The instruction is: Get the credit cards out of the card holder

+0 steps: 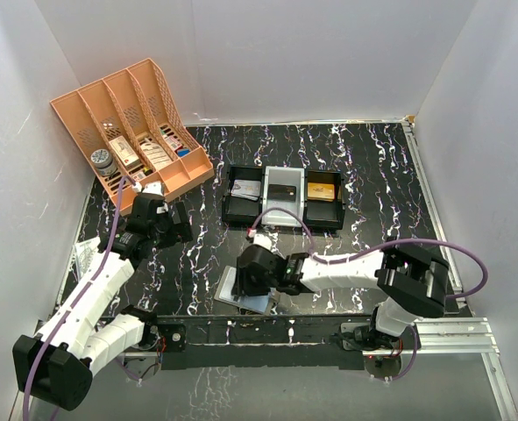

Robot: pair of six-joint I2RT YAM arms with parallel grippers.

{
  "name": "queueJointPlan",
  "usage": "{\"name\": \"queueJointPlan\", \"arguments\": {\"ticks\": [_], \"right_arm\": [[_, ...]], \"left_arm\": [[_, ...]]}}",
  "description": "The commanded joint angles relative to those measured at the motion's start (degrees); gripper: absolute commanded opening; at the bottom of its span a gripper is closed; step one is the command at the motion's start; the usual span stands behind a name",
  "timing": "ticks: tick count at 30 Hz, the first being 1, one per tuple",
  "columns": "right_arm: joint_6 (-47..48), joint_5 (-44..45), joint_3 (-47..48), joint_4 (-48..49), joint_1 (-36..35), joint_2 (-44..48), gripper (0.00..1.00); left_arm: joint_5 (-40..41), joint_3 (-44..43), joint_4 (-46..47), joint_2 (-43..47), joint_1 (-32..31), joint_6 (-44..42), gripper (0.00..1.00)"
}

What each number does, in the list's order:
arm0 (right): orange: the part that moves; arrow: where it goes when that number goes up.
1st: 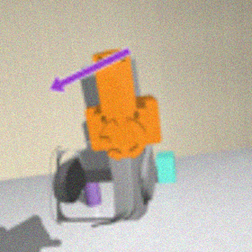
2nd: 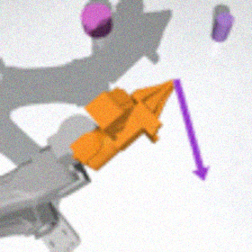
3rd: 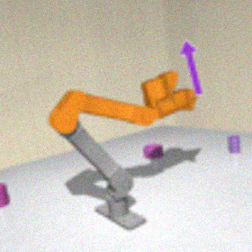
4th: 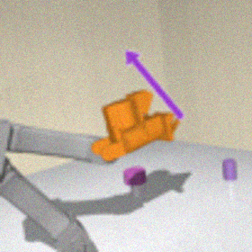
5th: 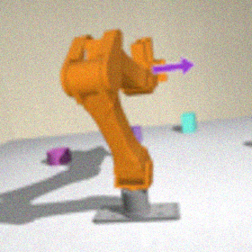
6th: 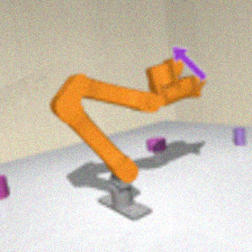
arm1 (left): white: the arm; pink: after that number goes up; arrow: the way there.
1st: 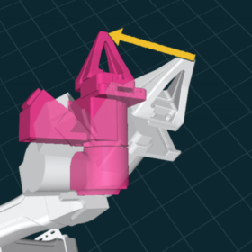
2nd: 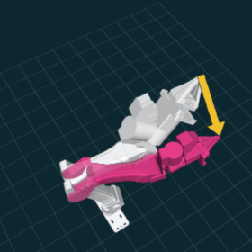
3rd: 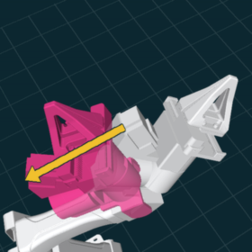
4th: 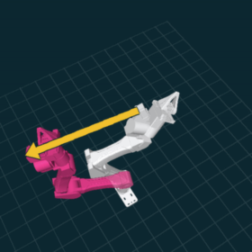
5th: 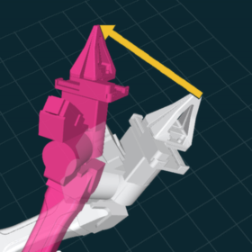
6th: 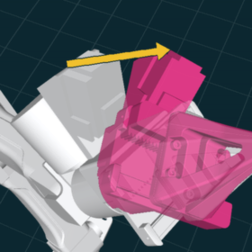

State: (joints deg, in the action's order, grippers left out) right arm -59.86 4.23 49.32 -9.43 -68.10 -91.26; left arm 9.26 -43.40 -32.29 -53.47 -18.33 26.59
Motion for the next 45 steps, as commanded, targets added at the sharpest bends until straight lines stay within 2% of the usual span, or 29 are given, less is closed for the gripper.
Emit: {"name": "queueJointPlan", "arguments": {"ticks": [1,8,13,16,18,22,26,28,30,34,40,45], "right_arm": [[-5.09,-1.99,-7.4,8.86,1.13,1.47,0.37],[-4.42,-4.52,-13.01,13.09,6.13,0.56,0.35],[-3.53,-8.3,-15.83,18.63,8.24,1.27,0.34],[-3.51,-9.87,-16.88,21.01,9.08,0.94,0.34],[-3.51,-11.59,-17.14,22.06,9.9,0.15,0.34],[-3.26,-12.62,-17.24,22.82,10.58,-0.15,0.34],[-3.47,-12.67,-17.7,23.49,11.2,0.61,0.33],[-3.79,-12.77,-18.03,24.38,11.38,0.87,0.3],[-4.37,-12.76,-18.55,25.9,11.5,0.68,0.29],[-5.56,-14.4,-18.17,28.38,11.97,-2.1,0.27],[-6.49,-13.71,-18.59,29.39,12.01,-1.82,0.22],[-6.46,-16.19,-18.94,31.86,12.22,-2.64,0.17]], "left_arm": [[-8.57,0.78,3.64,0.5,0.22,-3.04,0.93],[-25.07,3.35,9.31,2.29,0.22,-3.58,0.87],[-36.02,7.66,13.92,1.26,0.14,2.99,0.76],[-38.62,11.29,17.03,0.95,-0.67,6.72,0.73],[-38.37,12.5,17.85,-0.14,-2.39,8.33,0.72],[-32.76,13.87,15.35,-2.55,-6.62,10.54,0.7],[-31.19,15.51,15.85,-3.53,-9.89,13.31,0.64],[-30.45,16.43,16.06,-3.53,-10.9,13.93,0.59],[-30.08,17.71,16.95,-3.73,-11.56,14.17,0.49],[-30.64,20.32,21.5,-6.73,-12.67,14.3,0.39],[-29.92,19.41,22.8,-11.83,-15.69,14.11,0.3],[-25.25,19.81,18.95,-12.8,-16.3,15.04,0.22]]}}
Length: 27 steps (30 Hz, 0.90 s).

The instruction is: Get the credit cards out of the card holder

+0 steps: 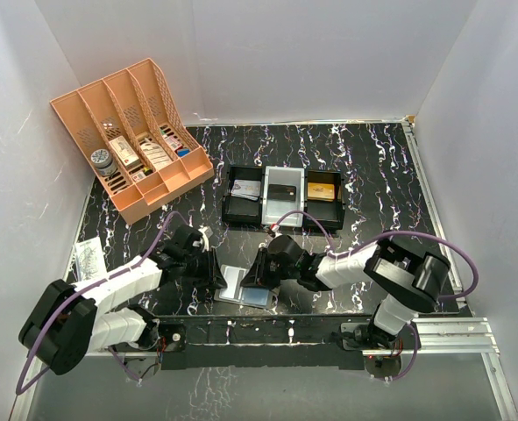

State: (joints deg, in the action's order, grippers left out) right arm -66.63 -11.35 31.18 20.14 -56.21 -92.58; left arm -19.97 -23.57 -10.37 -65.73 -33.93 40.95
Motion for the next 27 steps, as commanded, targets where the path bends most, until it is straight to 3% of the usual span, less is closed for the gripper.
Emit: {"name": "queueJointPlan", "arguments": {"ticks": [1,7,18,27], "right_arm": [[0.36,-1.2,-0.7,2.8,0.34,-1.88,0.15],[-0.6,-3.89,-0.66,6.97,0.36,-3.74,0.14],[-0.93,-5.12,0.11,7.82,0.32,-3.52,0.07],[-1.05,-4.16,0.64,6.69,0.31,-3.66,0.02]], "left_arm": [[4.42,0.28,-3.35,-0.39,-0.72,1.16,0.21],[1.23,3.15,0.44,1.04,-1.03,3.34,0.18],[1.34,2.37,-1.01,1.63,-1.31,3.41,0.16],[4.76,-0.94,-6.2,4.61,-1.4,3.62,0.3]]}}
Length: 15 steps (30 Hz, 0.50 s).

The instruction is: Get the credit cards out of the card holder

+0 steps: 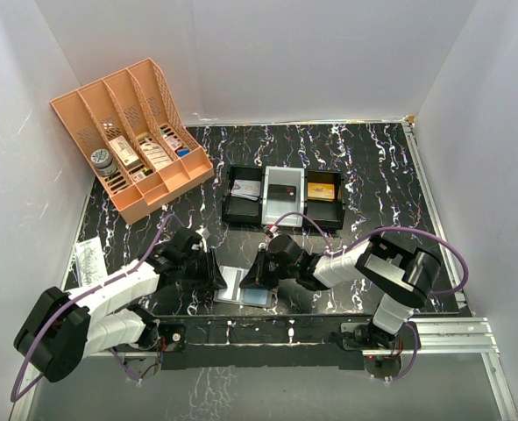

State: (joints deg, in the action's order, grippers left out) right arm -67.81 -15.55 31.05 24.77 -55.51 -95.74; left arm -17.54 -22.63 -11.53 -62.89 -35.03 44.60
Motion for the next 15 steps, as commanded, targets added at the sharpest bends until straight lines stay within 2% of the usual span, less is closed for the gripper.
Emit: {"name": "queueJointPlan", "arguments": {"ticks": [1,15], "right_arm": [[0.13,0.12,0.81,1.7,-0.35,-0.56,0.02],[0.57,0.17,2.22,-0.31,-0.34,1.04,0.0]], "left_arm": [[2.7,-2.16,-5.6,2.01,-0.31,-0.08,0.3],[0.24,-2.35,-4.16,-1.8,-0.74,-2.0,0.06]]}}
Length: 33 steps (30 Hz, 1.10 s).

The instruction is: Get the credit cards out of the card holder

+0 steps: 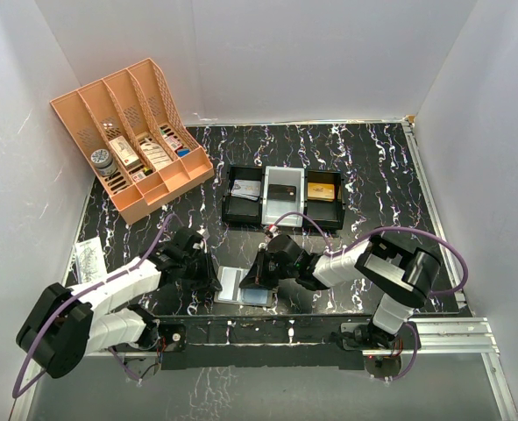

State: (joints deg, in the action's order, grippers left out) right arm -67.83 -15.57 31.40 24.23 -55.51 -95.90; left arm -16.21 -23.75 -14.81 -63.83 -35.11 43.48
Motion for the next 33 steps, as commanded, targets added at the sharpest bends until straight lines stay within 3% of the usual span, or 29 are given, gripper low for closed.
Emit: {"name": "queueJointPlan", "arguments": {"ticks": [1,8,33], "right_arm": [[0.64,0.24,2.03,-0.04,-0.24,1.55,0.0],[0.73,0.1,1.29,-1.59,0.29,4.3,0.0],[4.06,-1.54,0.52,-7.07,2.74,7.78,0.0]], "left_arm": [[-0.32,-1.2,-1.25,-0.71,-0.66,-0.65,0.05],[2.5,-0.38,-2.38,1.35,-0.66,0.85,0.0],[2.56,-0.51,-3.09,4.17,-0.75,0.81,0.01]]}}
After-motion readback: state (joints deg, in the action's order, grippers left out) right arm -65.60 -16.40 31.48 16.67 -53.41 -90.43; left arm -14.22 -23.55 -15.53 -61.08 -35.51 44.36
